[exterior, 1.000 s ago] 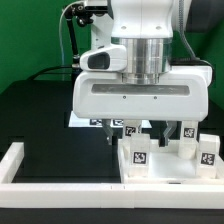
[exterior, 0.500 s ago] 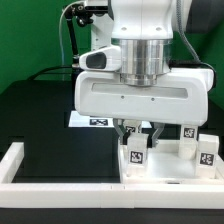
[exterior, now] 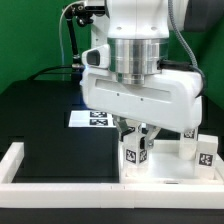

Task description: Assemble square table

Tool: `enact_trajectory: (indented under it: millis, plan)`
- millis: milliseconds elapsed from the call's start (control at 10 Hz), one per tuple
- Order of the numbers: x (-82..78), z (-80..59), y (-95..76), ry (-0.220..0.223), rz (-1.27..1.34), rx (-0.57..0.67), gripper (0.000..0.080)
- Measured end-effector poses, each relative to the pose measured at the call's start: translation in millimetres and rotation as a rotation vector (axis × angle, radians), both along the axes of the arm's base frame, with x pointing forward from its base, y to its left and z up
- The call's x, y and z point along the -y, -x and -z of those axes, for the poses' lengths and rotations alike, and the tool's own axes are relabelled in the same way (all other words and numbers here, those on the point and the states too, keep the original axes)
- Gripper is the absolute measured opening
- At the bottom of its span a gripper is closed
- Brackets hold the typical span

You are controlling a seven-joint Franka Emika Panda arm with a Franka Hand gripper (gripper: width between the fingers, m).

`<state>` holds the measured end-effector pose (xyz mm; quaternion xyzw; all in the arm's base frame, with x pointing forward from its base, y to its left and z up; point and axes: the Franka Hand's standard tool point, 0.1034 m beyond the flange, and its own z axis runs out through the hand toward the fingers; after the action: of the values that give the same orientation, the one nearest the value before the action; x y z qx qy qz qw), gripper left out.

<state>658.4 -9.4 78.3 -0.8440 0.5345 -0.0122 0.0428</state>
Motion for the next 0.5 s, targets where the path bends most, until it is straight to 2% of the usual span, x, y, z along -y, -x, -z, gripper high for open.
enact_trajectory:
  millis: [200,500]
  plan:
    - [-1.5,0.0,-6.2,-0.057,0.342,0.055,0.0291]
    - [-0.1,-0.2,-5.6,-0.096,0.539,0.060,0.0294]
